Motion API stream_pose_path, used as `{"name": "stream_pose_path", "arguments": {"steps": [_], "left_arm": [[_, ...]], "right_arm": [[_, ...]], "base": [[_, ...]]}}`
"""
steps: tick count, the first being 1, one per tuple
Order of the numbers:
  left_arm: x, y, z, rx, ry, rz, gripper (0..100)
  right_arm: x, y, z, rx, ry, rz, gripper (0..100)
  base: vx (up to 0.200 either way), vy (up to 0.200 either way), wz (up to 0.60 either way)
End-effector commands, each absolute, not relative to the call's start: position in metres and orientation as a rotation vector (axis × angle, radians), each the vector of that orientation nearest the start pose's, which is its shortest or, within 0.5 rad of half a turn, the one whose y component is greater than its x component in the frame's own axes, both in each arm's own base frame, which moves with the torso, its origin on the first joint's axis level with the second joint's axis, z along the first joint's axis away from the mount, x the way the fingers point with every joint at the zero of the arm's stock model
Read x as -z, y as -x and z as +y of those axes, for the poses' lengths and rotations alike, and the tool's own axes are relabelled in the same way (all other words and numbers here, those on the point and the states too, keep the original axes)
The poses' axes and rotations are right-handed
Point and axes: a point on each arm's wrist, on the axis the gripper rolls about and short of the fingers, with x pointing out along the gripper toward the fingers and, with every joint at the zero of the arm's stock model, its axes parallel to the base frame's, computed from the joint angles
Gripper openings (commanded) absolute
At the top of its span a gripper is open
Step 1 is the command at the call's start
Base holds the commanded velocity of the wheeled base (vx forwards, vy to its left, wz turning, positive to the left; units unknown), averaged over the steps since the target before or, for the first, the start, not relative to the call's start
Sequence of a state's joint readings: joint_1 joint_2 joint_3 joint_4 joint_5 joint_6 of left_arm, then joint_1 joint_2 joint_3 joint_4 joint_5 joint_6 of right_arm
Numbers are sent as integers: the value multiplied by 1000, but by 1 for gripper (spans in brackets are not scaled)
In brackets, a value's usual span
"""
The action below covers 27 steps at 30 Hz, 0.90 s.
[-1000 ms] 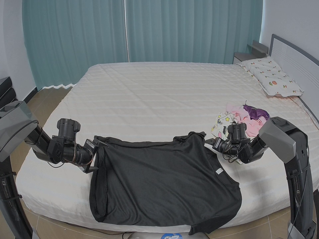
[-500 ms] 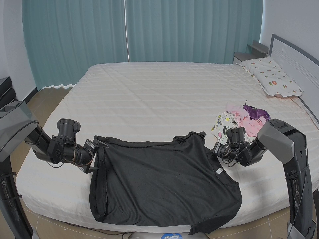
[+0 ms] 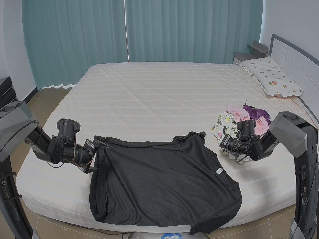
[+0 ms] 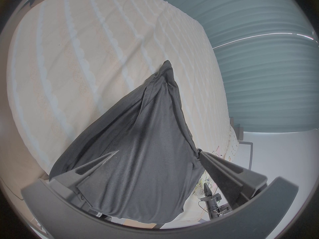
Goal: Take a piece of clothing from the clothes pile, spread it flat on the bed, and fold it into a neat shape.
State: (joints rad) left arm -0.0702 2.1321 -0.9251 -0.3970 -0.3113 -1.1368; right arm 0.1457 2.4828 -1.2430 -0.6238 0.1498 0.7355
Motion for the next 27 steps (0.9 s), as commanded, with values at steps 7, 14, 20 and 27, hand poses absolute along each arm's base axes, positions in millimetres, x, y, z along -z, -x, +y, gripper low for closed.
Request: {"name": "stream_pose_path", "arguments": {"steps": [7,14,20,27], "left_arm": [[-43,-361,-32,-142,1154,935,100],[-43,-361,-32,-140,1152,933,100],[-43,-361,-32,-139,1152,932,100],[-43,-361,-32,-141,1154,931,100]], "right_arm": [[39,-449,94,-69,-673,719,100],[62,-456,94,-47,-673,733,100],[62,-455,91,-30,-682,750,0],[61,-455,91,-22,-679,757,0]], "base": [[0,0,0],[0,0,0],[0,0,0],[0,0,0]]}}
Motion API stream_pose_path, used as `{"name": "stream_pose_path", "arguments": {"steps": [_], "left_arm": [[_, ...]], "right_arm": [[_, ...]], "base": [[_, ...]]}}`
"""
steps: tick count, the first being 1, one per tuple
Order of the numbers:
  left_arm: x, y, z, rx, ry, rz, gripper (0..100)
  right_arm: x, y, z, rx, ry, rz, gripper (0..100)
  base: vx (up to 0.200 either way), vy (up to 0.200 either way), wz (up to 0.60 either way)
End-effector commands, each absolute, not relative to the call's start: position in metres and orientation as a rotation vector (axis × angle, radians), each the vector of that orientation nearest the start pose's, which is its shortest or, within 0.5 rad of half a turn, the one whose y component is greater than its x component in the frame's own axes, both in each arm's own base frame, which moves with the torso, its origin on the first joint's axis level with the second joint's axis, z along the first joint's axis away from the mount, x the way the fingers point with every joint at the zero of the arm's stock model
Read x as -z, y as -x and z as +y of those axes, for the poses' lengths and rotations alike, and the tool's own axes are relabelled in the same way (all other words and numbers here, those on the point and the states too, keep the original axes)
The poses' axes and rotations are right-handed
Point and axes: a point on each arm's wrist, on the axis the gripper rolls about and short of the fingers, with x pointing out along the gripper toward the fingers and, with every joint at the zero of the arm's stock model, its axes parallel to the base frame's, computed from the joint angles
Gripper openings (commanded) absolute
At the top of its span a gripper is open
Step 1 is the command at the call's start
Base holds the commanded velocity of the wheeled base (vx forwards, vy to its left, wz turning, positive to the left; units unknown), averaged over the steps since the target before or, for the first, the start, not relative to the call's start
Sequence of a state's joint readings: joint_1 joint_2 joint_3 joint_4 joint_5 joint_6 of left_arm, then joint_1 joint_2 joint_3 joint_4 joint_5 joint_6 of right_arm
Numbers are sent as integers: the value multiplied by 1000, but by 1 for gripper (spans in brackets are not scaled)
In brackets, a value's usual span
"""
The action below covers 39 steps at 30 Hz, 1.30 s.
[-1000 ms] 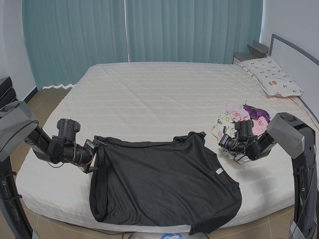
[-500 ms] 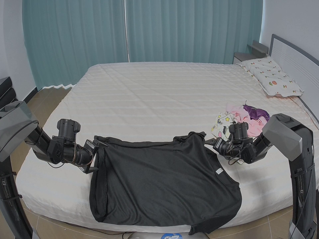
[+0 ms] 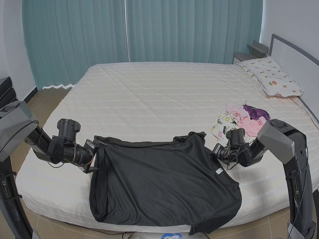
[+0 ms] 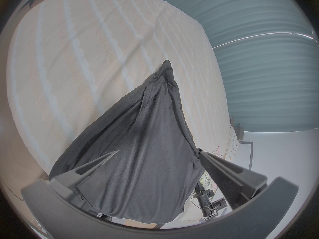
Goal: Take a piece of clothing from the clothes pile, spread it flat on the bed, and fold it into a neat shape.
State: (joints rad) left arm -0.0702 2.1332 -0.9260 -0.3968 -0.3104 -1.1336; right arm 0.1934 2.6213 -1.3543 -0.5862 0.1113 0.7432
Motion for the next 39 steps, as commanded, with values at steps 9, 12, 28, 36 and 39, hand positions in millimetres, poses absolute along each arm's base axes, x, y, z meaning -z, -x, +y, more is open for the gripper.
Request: {"name": "stream_pose_path", "arguments": {"steps": [9,12,28,36,39], "left_arm": [[-44,-362,-32,-141,1155,928,100],[-44,-361,-32,-142,1155,929,100],[-44,-361,-32,-143,1155,930,100],[-43,-361,-32,-145,1157,932,100],[-43,-361,-32,-146,1157,933,100]], "right_arm": [[17,-447,63,56,-676,683,0],[7,-440,62,56,-672,680,0],[5,-406,62,84,-477,725,100],[-20,-421,85,12,-497,644,100],[-32,-436,101,-17,-548,597,100]], "base": [[0,0,0],[0,0,0],[0,0,0],[0,0,0],[0,0,0]]}}
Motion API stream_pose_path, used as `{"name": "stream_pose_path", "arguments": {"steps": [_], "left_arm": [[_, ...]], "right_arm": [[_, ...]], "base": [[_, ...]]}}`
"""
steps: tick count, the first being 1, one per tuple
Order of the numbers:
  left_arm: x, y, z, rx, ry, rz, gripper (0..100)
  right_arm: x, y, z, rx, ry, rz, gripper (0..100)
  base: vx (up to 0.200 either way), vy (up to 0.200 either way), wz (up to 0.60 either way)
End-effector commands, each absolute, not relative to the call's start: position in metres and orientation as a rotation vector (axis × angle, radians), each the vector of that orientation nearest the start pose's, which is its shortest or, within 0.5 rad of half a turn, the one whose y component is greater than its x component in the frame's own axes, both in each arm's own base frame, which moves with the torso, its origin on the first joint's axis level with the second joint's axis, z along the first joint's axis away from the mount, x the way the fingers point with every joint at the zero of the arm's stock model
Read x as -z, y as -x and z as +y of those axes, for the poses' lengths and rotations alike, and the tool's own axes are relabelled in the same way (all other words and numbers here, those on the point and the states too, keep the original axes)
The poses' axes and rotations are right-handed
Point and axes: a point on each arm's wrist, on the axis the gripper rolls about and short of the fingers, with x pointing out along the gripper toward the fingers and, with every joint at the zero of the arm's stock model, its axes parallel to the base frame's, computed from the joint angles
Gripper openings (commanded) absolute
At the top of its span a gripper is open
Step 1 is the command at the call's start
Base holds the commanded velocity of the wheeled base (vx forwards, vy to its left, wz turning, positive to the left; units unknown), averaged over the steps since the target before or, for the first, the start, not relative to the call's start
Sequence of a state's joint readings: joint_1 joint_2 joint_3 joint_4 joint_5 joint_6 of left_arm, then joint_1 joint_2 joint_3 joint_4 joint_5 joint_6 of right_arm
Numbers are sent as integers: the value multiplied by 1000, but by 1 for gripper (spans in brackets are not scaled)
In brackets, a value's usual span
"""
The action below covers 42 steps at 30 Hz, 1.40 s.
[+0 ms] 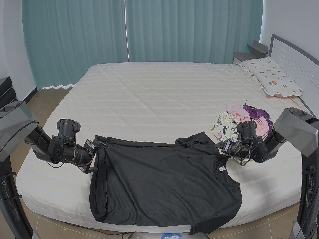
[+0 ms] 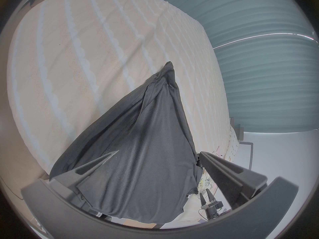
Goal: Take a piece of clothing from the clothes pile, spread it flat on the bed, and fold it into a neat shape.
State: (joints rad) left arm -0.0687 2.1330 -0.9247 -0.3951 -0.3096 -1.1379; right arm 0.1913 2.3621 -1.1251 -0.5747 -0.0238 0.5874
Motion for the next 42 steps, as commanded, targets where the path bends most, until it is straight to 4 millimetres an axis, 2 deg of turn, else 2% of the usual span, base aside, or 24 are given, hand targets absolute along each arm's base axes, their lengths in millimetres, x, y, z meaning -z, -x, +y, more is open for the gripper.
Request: {"name": "stream_pose_path", "arguments": {"steps": [1,5,7,14,22,33,35,37,38,39,42], "left_arm": [[-44,-361,-32,-145,1157,932,100],[-44,-359,-32,-146,1156,931,100],[-43,-358,-32,-149,1156,935,100],[-41,-357,-32,-154,1156,942,100],[-40,-357,-32,-158,1155,944,100],[-39,-356,-32,-160,1153,947,100],[-39,-356,-32,-160,1153,947,100],[-39,-356,-32,-160,1153,947,100],[-39,-356,-32,-160,1153,947,100],[-39,-356,-32,-160,1153,947,100],[-39,-356,-32,-161,1155,948,100]], "right_arm": [[-29,-440,108,-22,-562,603,100],[-10,-463,137,-14,-676,636,100],[0,-475,145,-1,-726,632,100],[24,-502,149,52,-742,665,100],[46,-512,151,61,-754,673,100],[43,-517,151,59,-790,648,100],[39,-524,153,49,-842,609,100],[46,-524,153,61,-863,617,100],[43,-525,158,43,-947,590,100],[42,-526,158,40,-952,585,100],[14,-534,160,-78,-1035,413,100]], "base": [[0,0,0],[0,0,0],[0,0,0],[0,0,0],[0,0,0],[0,0,0],[0,0,0],[0,0,0],[0,0,0],[0,0,0],[0,0,0]]}}
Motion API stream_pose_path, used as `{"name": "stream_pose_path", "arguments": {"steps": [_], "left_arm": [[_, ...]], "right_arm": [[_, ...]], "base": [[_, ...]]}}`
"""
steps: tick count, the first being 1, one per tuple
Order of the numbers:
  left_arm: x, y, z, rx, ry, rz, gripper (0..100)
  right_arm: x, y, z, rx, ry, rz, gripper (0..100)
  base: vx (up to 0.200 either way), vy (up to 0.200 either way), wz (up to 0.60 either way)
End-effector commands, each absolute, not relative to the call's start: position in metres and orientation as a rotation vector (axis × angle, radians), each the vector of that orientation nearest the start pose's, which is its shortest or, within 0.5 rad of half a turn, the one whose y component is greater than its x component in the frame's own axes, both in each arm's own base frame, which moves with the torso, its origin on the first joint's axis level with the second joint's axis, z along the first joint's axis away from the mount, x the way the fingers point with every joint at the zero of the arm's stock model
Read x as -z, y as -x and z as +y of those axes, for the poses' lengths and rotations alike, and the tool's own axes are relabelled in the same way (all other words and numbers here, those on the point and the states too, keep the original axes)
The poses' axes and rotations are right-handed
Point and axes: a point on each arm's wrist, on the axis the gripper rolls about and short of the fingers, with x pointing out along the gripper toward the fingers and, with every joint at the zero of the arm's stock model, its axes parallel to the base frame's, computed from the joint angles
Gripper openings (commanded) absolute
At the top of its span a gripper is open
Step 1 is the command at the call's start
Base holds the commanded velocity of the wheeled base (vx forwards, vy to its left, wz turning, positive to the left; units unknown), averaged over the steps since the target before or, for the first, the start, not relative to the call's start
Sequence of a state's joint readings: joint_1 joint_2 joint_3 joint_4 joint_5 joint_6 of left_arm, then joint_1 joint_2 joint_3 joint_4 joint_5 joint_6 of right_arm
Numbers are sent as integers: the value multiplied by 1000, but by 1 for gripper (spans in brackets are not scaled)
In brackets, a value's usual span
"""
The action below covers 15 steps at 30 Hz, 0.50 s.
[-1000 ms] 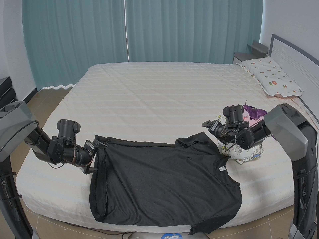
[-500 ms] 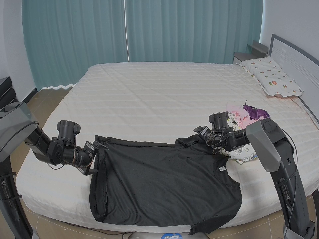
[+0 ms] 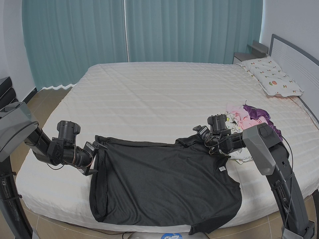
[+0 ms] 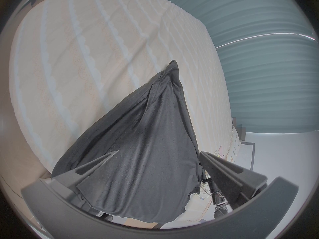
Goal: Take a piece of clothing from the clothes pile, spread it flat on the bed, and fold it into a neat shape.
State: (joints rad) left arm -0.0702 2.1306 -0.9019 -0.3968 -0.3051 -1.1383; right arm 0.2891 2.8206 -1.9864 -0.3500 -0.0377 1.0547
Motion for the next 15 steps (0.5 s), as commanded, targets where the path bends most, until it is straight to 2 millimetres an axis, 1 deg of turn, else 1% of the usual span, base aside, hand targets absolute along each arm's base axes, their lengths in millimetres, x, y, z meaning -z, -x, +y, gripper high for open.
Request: {"name": "stream_pose_path", "arguments": {"steps": [1,2,3,4,6,8,9,11,13,15], "left_arm": [[-39,-356,-32,-161,1155,948,100],[-39,-356,-32,-161,1155,948,100],[-39,-356,-32,-161,1155,948,100],[-39,-356,-32,-161,1155,948,100],[-39,-356,-32,-162,1154,947,100],[-39,-356,-32,-162,1154,947,100],[-39,-356,-32,-163,1154,948,100],[-39,-356,-32,-164,1154,947,100],[-39,-356,-32,-163,1154,946,100],[-40,-356,-32,-162,1154,944,100]], "right_arm": [[11,-535,159,-92,-1040,391,100],[3,-537,156,-126,-1055,326,100],[2,-538,155,-131,-1056,315,100],[-7,-540,151,-150,-1066,272,100],[-14,-542,144,-170,-1072,247,100],[-14,-542,144,-170,-1072,247,100],[-19,-545,131,-183,-1078,198,100],[-22,-546,126,-181,-1080,184,100],[-25,-546,126,-171,-1075,196,100],[-22,-545,126,-142,-1045,240,100]], "base": [[0,0,0],[0,0,0],[0,0,0],[0,0,0],[0,0,0],[0,0,0],[0,0,0],[0,0,0],[0,0,0],[0,0,0]]}}
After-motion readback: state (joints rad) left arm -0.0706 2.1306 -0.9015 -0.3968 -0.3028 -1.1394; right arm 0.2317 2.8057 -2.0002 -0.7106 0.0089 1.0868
